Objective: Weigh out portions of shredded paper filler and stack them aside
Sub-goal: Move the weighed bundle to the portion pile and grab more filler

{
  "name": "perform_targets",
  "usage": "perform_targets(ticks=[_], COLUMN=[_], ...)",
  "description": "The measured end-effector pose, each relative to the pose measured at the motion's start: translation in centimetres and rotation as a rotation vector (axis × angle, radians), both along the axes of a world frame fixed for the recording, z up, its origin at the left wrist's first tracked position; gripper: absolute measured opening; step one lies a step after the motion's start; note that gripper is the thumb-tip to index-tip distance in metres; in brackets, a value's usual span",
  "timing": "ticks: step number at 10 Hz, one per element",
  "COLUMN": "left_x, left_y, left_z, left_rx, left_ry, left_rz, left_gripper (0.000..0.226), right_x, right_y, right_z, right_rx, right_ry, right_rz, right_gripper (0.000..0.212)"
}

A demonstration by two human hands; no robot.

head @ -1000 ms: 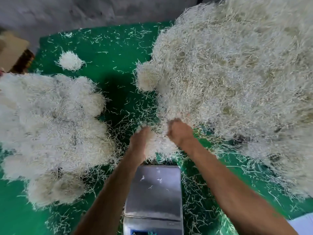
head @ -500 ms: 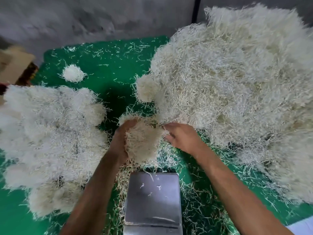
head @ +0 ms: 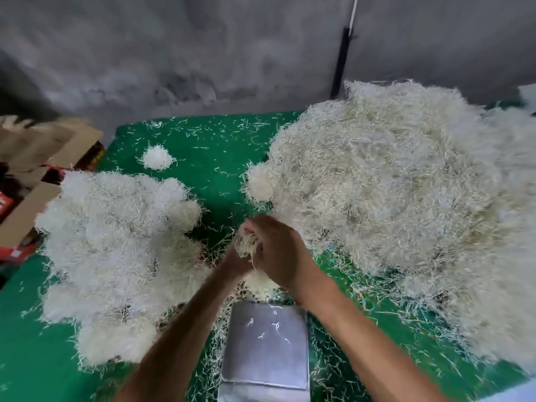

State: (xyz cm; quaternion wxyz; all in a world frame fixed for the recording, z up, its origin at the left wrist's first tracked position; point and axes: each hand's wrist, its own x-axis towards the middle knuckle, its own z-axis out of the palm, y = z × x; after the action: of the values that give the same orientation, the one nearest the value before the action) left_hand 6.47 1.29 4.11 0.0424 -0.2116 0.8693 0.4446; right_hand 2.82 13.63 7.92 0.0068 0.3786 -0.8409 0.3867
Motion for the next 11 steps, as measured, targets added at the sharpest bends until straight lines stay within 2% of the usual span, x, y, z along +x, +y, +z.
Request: perform_targets(ticks=[1, 2, 3, 4, 5, 6, 7, 8, 9, 10, 11], left_x=[2.1, 5.5, 8.8, 12.0, 14.2, 15.2, 15.5, 15.8, 17.2, 18.5, 19.2], left_y=[-2.3, -5.9, -6.8, -6.1, -5.1, -4.1, -3.9, -4.3, -4.7, -4.4, -3.3], left_z=[0.5, 1.7, 3.1, 2.7, 3.0, 3.3, 3.1, 2.8, 1.7, -0.7, -3.4], left_rx=[0.099, 0.223, 0.179, 0.326, 0.269, 0.226, 0.215, 0.46, 0.756, 0.744, 0.632], left_ry=[0.135, 0.132, 0.243, 0.187, 0.15, 0.125, 0.193, 0.133, 0.216, 0.218, 0.155], left_rz=[0.182, 0.281, 0.277, 0.314, 0.276, 0.257, 0.299, 0.394, 0.307, 0.261, 0.3], left_gripper=[0.045, 0.055, 0.032, 0.048, 0.044, 0.041, 0.022, 0.023, 0.06, 0.056, 0.031], right_x=[3.4, 5.7, 8.0, 11.9, 14.5, 15.2, 15.0, 14.2, 13.1, 12.9, 14.3], right_y=[1.3, 1.2, 0.3, -1.8, -4.1, -4.8, -3.6, -2.6, -0.5, 2.1, 3.5], right_z=[-0.6, -2.2, -3.2, -3.3, -2.9, -1.7, -0.8, 0.0, 0.0, -2.1, -5.7], right_rx=[-0.084, 0.049, 0.245, -0.022, -0.388, -0.552, -0.591, -0.424, -0.296, -0.149, 0.074], right_ry=[-0.01, -0.053, -0.241, -0.583, -0.986, -0.955, -0.827, -0.666, -0.53, -0.375, -0.278], right_rz=[-0.061, -0.157, -0.088, 0.026, -0.07, -0.214, -0.255, -0.3, -0.494, -0.554, -0.433], right_gripper=[0.053, 0.067, 0.091, 0.05, 0.052, 0.052, 0.037, 0.082, 0.087, 0.075, 0.065])
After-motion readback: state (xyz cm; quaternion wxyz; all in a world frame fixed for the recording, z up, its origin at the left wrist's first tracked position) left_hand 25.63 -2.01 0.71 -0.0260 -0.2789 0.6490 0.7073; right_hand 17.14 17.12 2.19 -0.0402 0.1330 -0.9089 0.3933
